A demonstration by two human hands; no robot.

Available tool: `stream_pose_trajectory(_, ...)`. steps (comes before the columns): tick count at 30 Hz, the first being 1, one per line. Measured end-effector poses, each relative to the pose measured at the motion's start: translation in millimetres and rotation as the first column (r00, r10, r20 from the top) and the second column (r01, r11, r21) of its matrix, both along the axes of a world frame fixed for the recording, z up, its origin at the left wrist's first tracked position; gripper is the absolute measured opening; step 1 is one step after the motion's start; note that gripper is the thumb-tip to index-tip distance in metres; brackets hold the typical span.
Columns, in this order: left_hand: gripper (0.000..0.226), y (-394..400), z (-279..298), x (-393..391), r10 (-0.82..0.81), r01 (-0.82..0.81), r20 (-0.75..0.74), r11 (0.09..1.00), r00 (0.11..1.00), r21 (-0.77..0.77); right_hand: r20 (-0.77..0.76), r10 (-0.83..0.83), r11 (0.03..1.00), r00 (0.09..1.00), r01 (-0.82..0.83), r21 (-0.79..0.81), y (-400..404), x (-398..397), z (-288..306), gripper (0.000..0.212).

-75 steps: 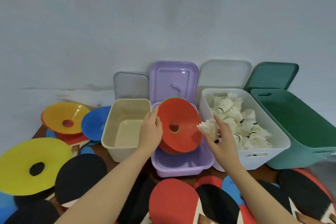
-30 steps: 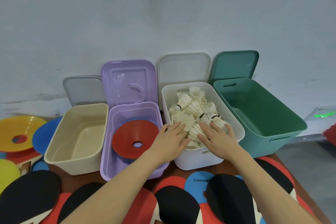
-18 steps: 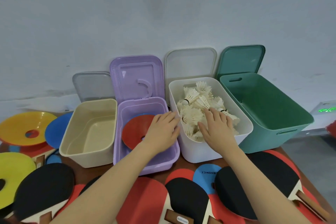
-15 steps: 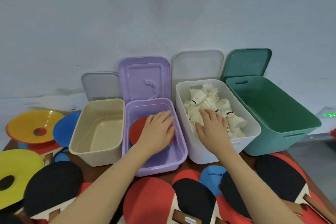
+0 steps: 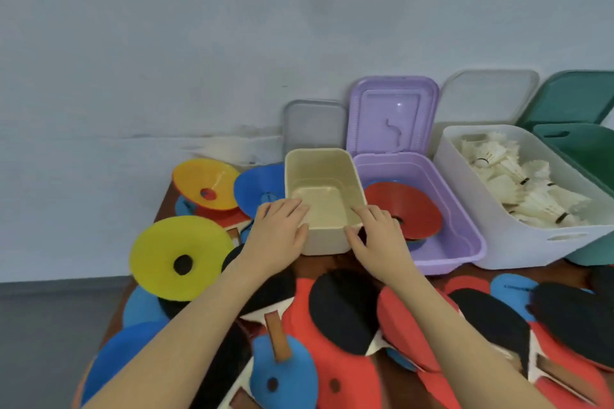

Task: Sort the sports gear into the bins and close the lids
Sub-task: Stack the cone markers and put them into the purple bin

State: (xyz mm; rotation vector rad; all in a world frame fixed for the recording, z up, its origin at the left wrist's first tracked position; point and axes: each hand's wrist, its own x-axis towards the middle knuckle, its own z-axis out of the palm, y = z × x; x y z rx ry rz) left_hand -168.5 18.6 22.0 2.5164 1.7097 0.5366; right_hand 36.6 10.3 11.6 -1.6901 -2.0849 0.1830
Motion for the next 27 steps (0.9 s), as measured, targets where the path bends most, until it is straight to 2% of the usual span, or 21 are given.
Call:
stream_pose_trajectory(6, 0.04, -36.1, -20.1, -87.7, 0.116, -0.114, 0.025, 0.991, 0.993, -0.066, -0.139, 0.133, 0.987, 0.981, -0.144, -0.069, -24.2, -79.9, -16.7, 0.046)
stream_pose_trajectory(9, 0.037, -48.8, -30.7, -118.5, 0.209, -0.208, -0.002, 0.973, 0.978, -0.097, -0.147, 0.187, 0.974, 0.971, -0.203, -0.104, -27.0, -106.2, -30.6, 0.038)
stream_pose_trajectory(14, 0.066, -79.2, -40.4, -167.6, 0.353, -0.353, -0.026, 0.923, 0.935, -0.155, -0.17, 0.308, 0.924, 0.936, -0.337, -0.182, -30.2, -150.7, -56.2, 0.038)
stream_pose_trajectory(17, 0.073, -99.3, -49.3, -191.2, 0.419, -0.414, -0.02, 0.888, 0.908, -0.197, -0.159, 0.427, 0.868, 0.89, -0.453, -0.203, -35.8, -176.8, -71.4, 0.038)
stream_pose_trajectory(20, 0.066, -121.3, -63.5, -208.5, 0.444, -0.443, -0.049, 0.868, 0.895, -0.225, -0.146, 0.47, 0.84, 0.87, -0.492, -0.228, -48.3, -197.0, -81.8, 0.039)
stream_pose_trajectory(24, 0.039, -139.6, -75.7, -226.4, 0.481, -0.491, -0.1, 0.842, 0.871, -0.225, -0.159, 0.469, 0.84, 0.869, -0.494, -0.223, -67.3, -217.4, -87.9, 0.038)
stream_pose_trajectory(27, 0.038, -142.5, -80.1, -242.1, 0.486, -0.502, -0.133, 0.814, 0.864, -0.291, -0.169, 0.448, 0.85, 0.878, -0.477, -0.225, -80.6, -235.0, -89.8, 0.04)
